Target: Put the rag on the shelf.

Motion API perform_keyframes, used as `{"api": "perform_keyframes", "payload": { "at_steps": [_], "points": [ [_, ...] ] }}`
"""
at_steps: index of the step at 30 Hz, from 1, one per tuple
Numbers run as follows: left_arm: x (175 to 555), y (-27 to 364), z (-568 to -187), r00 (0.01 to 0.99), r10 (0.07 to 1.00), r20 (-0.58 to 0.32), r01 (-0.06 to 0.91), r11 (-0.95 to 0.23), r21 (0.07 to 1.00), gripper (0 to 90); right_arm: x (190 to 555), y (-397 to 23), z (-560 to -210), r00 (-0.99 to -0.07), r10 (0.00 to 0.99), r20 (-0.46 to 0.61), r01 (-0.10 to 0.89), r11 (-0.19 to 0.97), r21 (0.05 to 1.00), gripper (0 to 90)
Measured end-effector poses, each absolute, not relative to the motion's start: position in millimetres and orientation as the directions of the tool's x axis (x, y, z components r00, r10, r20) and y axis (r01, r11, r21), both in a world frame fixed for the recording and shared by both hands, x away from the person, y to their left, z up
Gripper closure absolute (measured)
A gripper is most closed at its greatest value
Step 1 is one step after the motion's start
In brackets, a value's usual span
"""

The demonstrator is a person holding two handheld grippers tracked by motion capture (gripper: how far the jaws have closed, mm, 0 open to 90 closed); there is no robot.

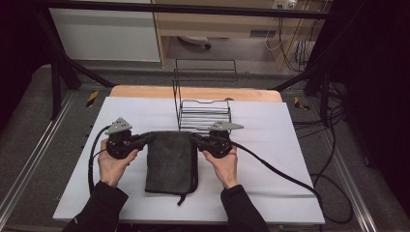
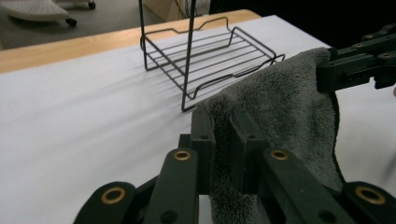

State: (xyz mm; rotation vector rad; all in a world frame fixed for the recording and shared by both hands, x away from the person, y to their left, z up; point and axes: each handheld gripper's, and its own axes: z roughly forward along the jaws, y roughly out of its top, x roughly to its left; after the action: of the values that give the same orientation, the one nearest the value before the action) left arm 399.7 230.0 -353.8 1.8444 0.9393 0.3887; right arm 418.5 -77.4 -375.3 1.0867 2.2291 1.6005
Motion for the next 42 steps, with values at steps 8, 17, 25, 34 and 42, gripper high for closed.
{"api": "perform_keyframes", "payload": {
  "at_steps": [8, 17, 25, 34, 42],
  "points": [
    [389.5, 225.4, -340.7, 0.659, 0.744, -0.110, 0.379, -0.203, 0.903, 80.7, 412.5, -83.3, -363.5, -0.728, 0.650, 0.219, 0.397, 0.138, 0.908, 80.0],
    [378.3, 220.5, -325.6, 0.669, 0.738, -0.089, 0.326, -0.184, 0.927, 80.7, 402.2, -90.9, -344.9, -0.742, 0.648, 0.170, 0.329, 0.132, 0.935, 80.0],
    [374.7, 216.3, -314.8, 0.671, 0.737, -0.075, 0.286, -0.164, 0.944, 80.7, 395.0, -97.2, -329.0, -0.745, 0.653, 0.136, 0.280, 0.120, 0.952, 80.1],
    [379.6, 204.1, -299.2, 0.675, 0.735, -0.070, 0.245, -0.134, 0.960, 80.7, 389.9, -108.6, -309.6, -0.733, 0.674, 0.098, 0.225, 0.104, 0.969, 80.2],
    [386.0, 191.8, -287.5, 0.677, 0.732, -0.076, 0.212, -0.094, 0.973, 80.8, 388.7, -117.0, -294.4, -0.711, 0.700, 0.071, 0.182, 0.085, 0.980, 80.2]
  ]
}}
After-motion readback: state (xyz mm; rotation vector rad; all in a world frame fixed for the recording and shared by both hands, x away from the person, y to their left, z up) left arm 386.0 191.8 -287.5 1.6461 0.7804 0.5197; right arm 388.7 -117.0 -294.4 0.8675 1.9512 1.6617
